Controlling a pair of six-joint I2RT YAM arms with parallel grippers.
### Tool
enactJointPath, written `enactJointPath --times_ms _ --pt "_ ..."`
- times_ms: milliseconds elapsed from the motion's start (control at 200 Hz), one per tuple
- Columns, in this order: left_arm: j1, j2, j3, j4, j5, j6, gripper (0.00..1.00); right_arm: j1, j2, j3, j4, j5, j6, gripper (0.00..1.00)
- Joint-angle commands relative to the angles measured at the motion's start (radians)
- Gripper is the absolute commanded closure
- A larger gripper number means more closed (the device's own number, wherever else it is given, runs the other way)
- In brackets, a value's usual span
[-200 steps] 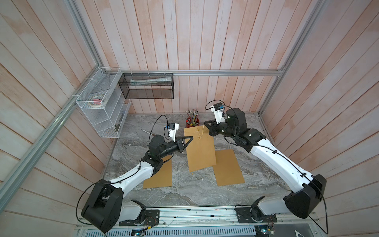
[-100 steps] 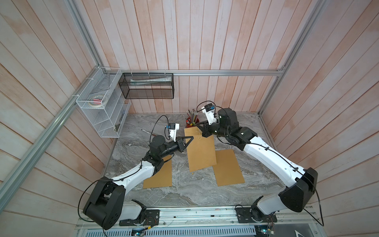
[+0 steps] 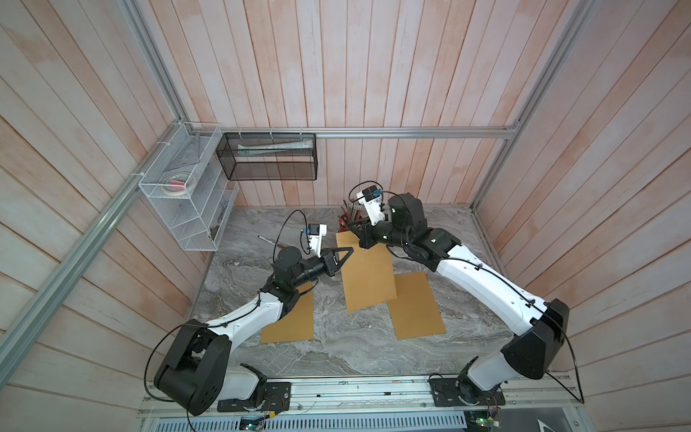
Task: Open the file bag
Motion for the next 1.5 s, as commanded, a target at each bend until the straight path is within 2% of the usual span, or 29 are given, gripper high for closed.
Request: enactJointPath --times_ms 0,600,1496 --pt "-0.005 0.011 -0.014 0.045 0.006 -0.015 1.0 0.017 0.015 0.036 0.022 -0.026 0.006 1.0" --pt "0.001 0.015 -0.014 0.066 -0.037 -0.041 1.0 0.033 0.009 0.012 0.032 -0.028 0.014 1.0" --pt "0.052 -0.005 -0.005 0.104 -0.126 -0.099 1.0 0.04 -0.135 -0.272 0.121 -0.044 0.119 1.0"
